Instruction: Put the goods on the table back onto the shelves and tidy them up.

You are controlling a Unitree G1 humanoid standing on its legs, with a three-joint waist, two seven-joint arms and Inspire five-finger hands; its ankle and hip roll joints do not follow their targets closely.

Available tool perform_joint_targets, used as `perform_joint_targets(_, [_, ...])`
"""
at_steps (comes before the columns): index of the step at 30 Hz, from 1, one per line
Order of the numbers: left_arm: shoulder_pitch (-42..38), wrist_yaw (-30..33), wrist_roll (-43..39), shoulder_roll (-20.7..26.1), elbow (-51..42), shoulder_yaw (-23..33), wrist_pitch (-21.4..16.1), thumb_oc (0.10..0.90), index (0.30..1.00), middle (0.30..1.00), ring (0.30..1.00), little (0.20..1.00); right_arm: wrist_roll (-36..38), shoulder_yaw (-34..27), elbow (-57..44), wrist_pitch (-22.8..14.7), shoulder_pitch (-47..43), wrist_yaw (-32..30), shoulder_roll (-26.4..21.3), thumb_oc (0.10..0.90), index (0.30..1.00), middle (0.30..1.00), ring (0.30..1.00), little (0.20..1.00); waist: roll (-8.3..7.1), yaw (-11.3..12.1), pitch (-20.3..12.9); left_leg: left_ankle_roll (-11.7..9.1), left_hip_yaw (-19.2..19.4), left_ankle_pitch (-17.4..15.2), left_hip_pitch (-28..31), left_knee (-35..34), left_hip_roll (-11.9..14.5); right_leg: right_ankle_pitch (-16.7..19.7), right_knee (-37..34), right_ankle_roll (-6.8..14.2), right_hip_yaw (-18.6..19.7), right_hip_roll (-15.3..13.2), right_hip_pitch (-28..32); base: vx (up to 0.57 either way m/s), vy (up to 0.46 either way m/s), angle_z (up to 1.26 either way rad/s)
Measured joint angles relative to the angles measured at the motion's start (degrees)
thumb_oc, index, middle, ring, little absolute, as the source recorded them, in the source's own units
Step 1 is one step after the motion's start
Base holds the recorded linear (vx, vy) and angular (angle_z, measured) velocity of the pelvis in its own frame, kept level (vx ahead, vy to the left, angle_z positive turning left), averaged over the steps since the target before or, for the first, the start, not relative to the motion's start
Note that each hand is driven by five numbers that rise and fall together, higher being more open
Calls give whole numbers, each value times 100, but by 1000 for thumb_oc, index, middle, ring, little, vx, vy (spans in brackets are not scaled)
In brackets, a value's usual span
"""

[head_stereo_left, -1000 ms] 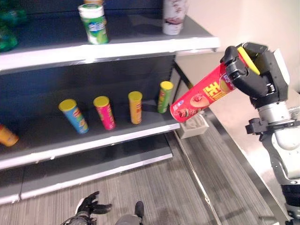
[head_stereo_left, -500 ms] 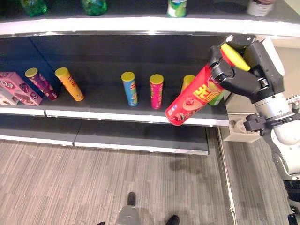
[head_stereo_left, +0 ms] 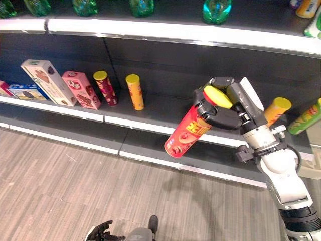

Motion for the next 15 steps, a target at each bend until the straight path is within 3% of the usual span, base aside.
perform_joint_targets(2, [132, -11, 106, -156, -6, -28, 5, 800, 900, 900, 900, 900, -223, 124, 20, 55, -25, -53, 15, 400, 300, 300, 300, 300, 69, -58, -52, 142, 272, -32, 228, -63, -126, -24, 254, -40, -2, -238, -99, -22, 198, -43])
perform_joint_targets(3, [224, 6, 117, -216, -33, -43, 5, 800, 900, 900, 900, 900, -247, 263, 40, 54, -76, -77, -32, 400, 300, 300, 300, 300, 131, -157, -71, 180, 312, -41, 249, -60, -104, -12, 468, -82, 226, -308, -276, -9, 166, -47])
perform_joint_targets(4, [256, 9, 118, -238, -9, -27, -42, 800, 900, 900, 900, 900, -276, 409, 80, 47, -94, -77, -36, 400, 300, 300, 300, 300, 209, -238, -72, 195, 305, -28, 306, -120, -30, -263, 809, 110, 682, -213, -494, 13, 117, -34])
perform_joint_targets(5, [312, 34, 110, -284, -60, 12, -32, 800, 900, 900, 900, 900, -336, 675, 112, 77, -75, -50, -108, 400, 300, 300, 300, 300, 226, -323, -91, 288, 340, 11, 300, -153, 72, -1177, 1318, 416, 877, 133, -782, 15, 108, -53])
perform_joint_targets(6, [329, 57, 107, -270, -100, 257, -78, 800, 900, 900, 900, 900, -431, 914, 117, 95, -168, -52, -140, 400, 300, 300, 300, 300, 261, -281, -51, 236, 434, 28, 308, -222, 296, -1764, 1733, 416, 987, 581, -1102, -32, -56, -53])
perform_joint_targets(7, [289, 68, 107, -263, -66, 392, -42, 800, 900, 900, 900, 900, -450, 1080, 113, 91, -167, -13, -177, 400, 300, 300, 300, 300, 252, -279, -55, 160, 476, 82, 294, -258, 457, -1993, 1535, 23, 1063, 1184, -1157, -44, -16, -35])
perform_joint_targets(8, [231, 81, 108, -191, -46, 397, -36, 800, 900, 900, 900, 900, -457, 1205, 107, 87, -168, 72, -256, 400, 300, 300, 300, 300, 171, -284, -60, 87, 472, 137, 287, -320, 471, -2083, 1018, -163, 1077, 1693, -1084, -45, -8, 5])
perform_joint_targets(9, [217, 96, 108, -158, -83, 381, -36, 800, 900, 900, 900, 900, -480, 1233, 108, 86, -168, 105, -290, 400, 300, 300, 300, 300, 24, -277, -95, 67, 436, 157, 252, -324, 386, -2066, 627, -400, 1082, 1844, -1011, 58, -89, 23])
perform_joint_targets(10, [216, 95, 91, -312, -131, 305, -85, 800, 900, 900, 900, 900, -621, 1239, 258, 78, -281, 114, -336, 400, 300, 300, 300, 300, 81, -245, -131, -26, 392, 117, 252, -424, 433, -1820, 112, -495, 1075, 2005, -772, 50, -71, 9])
perform_joint_targets(15, [340, 128, -22, -540, -187, 322, -31, 800, 900, 900, 900, 900, -898, 1390, 590, 116, -823, 23, -272, 400, 300, 300, 300, 300, 181, -31, -150, -166, 505, 158, 87, -362, 540, -1539, -342, -598, 937, 2184, -719, 10, -121, -3])
